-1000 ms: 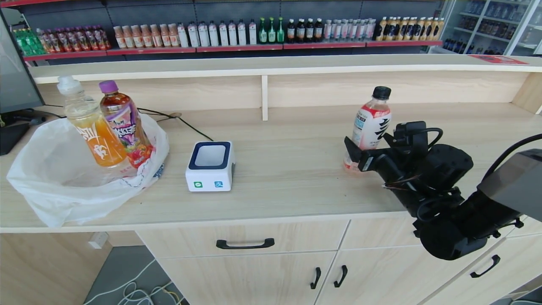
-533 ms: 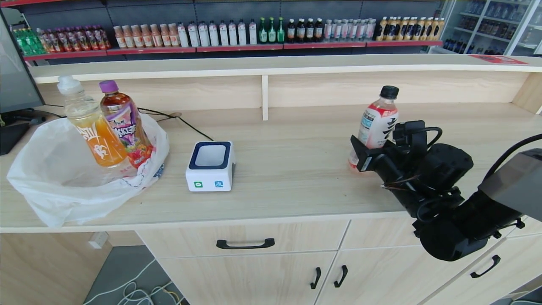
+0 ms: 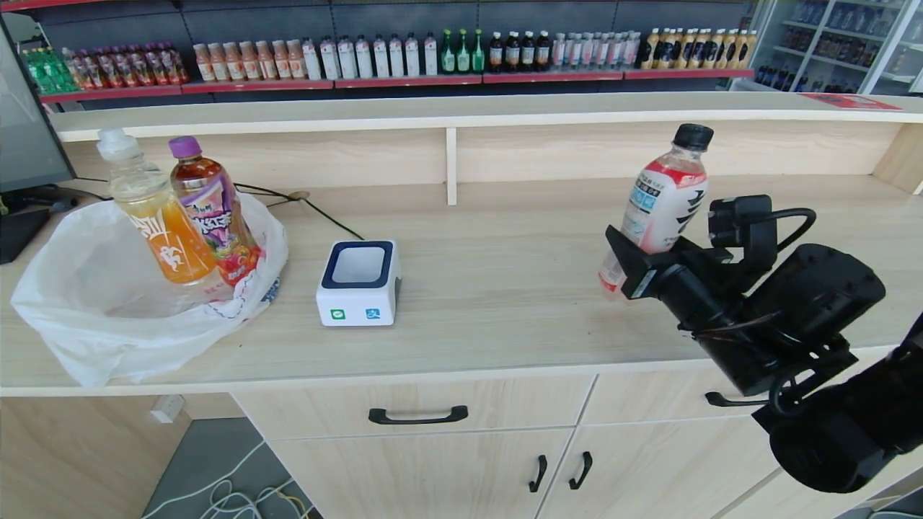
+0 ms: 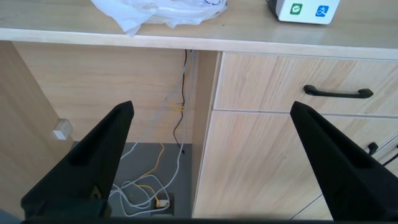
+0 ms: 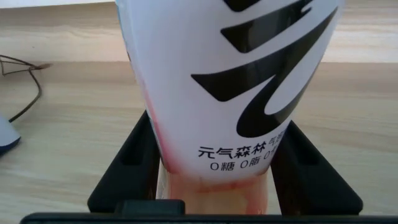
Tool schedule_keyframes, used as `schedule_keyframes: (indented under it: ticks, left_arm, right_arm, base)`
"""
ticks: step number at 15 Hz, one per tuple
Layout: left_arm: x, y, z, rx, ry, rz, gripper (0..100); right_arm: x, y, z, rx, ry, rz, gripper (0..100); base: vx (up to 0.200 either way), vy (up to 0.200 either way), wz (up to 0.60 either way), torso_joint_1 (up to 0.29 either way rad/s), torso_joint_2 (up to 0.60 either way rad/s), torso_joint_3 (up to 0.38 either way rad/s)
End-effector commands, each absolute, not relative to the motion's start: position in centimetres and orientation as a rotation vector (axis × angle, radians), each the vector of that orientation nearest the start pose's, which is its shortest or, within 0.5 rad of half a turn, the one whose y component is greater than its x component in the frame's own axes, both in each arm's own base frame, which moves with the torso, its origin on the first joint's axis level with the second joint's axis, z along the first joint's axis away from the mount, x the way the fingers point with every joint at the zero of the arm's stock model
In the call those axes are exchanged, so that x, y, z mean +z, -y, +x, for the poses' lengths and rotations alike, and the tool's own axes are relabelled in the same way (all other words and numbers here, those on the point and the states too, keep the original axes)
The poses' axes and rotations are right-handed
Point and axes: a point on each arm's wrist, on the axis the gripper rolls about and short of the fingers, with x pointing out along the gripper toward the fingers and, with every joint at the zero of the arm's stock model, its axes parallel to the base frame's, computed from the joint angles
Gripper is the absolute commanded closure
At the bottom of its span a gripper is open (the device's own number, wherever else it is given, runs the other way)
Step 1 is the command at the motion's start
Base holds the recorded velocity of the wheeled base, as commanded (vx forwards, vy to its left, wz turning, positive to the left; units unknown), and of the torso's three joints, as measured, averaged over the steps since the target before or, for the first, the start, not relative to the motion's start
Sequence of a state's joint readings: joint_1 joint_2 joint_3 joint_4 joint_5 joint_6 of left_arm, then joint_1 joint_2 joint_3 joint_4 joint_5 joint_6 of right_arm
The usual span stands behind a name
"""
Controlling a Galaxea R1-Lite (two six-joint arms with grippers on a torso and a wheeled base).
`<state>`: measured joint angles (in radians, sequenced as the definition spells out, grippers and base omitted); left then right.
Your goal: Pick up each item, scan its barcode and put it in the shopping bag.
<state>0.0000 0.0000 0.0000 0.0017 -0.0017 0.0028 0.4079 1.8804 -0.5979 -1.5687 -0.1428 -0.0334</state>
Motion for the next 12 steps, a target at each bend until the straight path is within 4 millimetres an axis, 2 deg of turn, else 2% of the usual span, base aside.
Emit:
schedule_keyframes:
  ticks: [1, 2, 5, 12]
  left_arm:
    - [7.5, 0.0, -2.3, -0.002, -0.002, 0.003, 0]
    - [7.5, 0.0, -2.3, -0.002, -0.002, 0.003, 0]
    - [7.5, 0.0, -2.3, 0.000, -0.002, 0.003, 0]
    - [7.5, 0.0, -2.3, -0.002, -0.002, 0.003, 0]
  right_arm:
    - [18.5, -12.3, 23.8, 0.338, 0.307, 0.059, 100]
    - [18.6, -12.2, 22.0, 0.367, 0.301, 0.060, 100]
    - [19.3, -10.7, 19.4, 0.367, 0.323, 0.066, 100]
    - [19.3, -10.0, 18.9, 0.349, 0.328, 0.066, 100]
  base:
    - [0.000, 0.000, 0.00, 0.000, 0.00, 0.000]
    - [0.000, 0.000, 0.00, 0.000, 0.00, 0.000]
    - [0.000, 0.000, 0.00, 0.000, 0.00, 0.000]
    - [0.000, 0.000, 0.00, 0.000, 0.00, 0.000]
